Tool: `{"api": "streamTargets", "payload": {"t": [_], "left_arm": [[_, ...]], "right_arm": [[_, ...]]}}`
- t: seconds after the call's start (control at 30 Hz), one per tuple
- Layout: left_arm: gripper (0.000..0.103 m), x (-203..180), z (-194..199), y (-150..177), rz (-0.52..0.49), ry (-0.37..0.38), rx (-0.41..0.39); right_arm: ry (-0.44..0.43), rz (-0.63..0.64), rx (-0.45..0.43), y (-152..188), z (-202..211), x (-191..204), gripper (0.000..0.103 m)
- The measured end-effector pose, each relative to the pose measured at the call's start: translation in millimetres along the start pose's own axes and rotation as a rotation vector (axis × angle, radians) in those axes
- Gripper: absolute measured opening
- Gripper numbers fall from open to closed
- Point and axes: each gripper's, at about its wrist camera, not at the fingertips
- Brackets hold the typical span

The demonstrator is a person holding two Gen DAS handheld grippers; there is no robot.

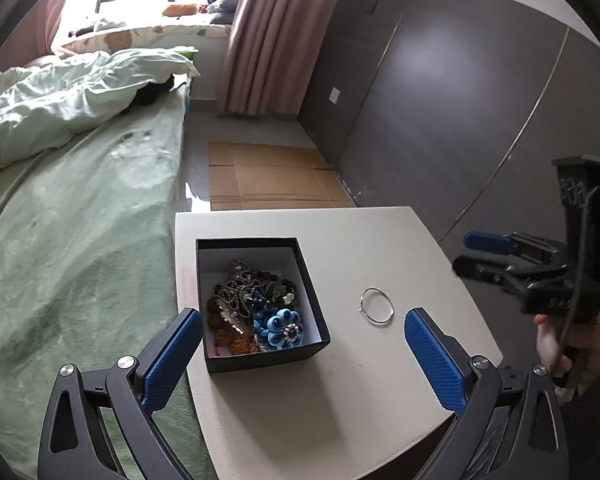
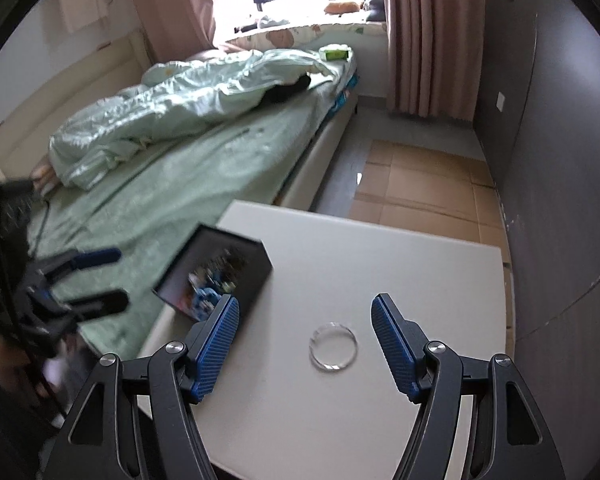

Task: Organize jewelry
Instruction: 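Grasp the large silver hoop earring with the right tool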

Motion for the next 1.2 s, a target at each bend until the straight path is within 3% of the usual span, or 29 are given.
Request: {"api": "streamTargets", "payload": {"t": [0.63, 0.9, 1.2], "left_arm": [[0.101, -2.8, -17.4, 28.7, 0.046, -0.055, -0.007], [0.101, 1.7, -19.8, 30.3, 0.060, -0.080, -0.020], [0.101, 18.1, -25.2, 23.7, 0.112, -0.068, -0.027]], "right_arm": [[0.094, 0.255, 0.211, 54.6, -89.7, -20.2, 0.069], [0.097, 0.301, 0.260, 49.4, -121.7, -18.5, 0.069], [0.041, 0.269, 0.244, 32.1, -135.8, -28.6, 0.069]]}}
Point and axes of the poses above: each gripper's, at about its wrist camera, not at the fingertips, and z roughly against the way its jaws point, x to its left, y to its underside, and after that the axes turned 6 degrees about x, right-handed
